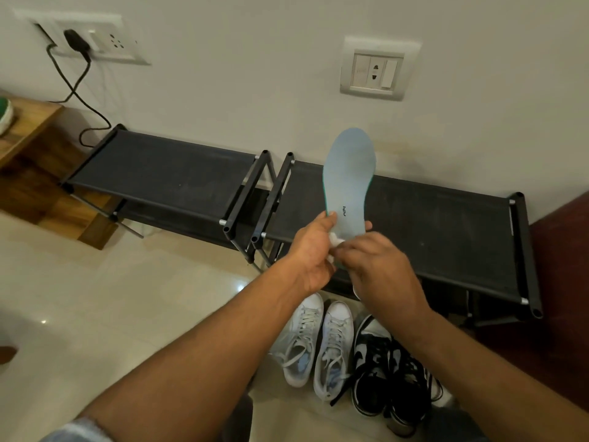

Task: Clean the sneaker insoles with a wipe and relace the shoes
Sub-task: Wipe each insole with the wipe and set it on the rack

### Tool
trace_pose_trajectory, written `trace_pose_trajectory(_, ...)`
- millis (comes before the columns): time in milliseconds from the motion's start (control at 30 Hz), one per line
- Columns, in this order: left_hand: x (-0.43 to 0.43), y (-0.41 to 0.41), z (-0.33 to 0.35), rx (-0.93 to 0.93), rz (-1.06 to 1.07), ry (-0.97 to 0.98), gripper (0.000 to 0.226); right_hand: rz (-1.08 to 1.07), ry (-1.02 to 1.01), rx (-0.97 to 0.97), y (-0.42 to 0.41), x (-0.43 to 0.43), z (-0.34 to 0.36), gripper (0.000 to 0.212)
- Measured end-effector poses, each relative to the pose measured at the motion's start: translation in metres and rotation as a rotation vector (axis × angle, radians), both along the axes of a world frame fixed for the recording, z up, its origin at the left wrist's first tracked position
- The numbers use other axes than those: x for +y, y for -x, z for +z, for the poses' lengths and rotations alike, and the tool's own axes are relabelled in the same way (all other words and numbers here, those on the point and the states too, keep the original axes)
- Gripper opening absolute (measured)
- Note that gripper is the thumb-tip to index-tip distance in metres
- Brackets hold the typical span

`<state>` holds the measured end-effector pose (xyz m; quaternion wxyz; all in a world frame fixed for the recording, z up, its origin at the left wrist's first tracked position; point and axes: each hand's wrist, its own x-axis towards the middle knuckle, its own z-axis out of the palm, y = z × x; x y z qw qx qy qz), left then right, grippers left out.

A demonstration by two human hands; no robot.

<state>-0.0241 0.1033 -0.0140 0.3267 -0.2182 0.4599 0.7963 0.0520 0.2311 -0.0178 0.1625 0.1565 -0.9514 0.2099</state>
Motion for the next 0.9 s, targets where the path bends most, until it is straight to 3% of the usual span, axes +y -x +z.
trace_pose_trajectory(167, 0.0, 0.003, -0.001, 0.0, 0.047, 0.008, 0.034, -0.153, 0.054, -0.046, 0.013, 0.02, -0.002, 0.03)
trace_pose_trajectory(267, -0.002, 0.005, -0.004, 0.023, 0.023, 0.037, 0.036, 0.019, -0.039, -0.077, 0.001, -0.001, -0.002, 0.032)
trace_pose_trajectory(400, 0.0, 0.007, -0.004, 0.017, 0.066, -0.008, 0.037, -0.144, 0.048, -0.085, 0.013, 0.015, -0.006, 0.03)
trace_pose_trajectory(533, -0.001, 0.006, -0.003, 0.03, 0.069, -0.026, 0.036, -0.004, 0.039, -0.077, -0.001, -0.009, -0.005, 0.028)
trace_pose_trajectory(667, 0.001, 0.007, -0.003, 0.041, 0.079, -0.013, 0.036, -0.185, 0.125, -0.089, 0.013, 0.013, -0.008, 0.028)
trace_pose_trajectory(800, 0.002, 0.006, -0.002, 0.037, 0.061, 0.006, 0.035, 0.005, 0.079, -0.105, 0.0, -0.006, -0.006, 0.029)
trace_pose_trajectory(900, 0.004, 0.006, -0.002, 0.028, 0.065, 0.0, 0.036, -0.164, 0.141, -0.076, 0.016, 0.019, -0.007, 0.028)
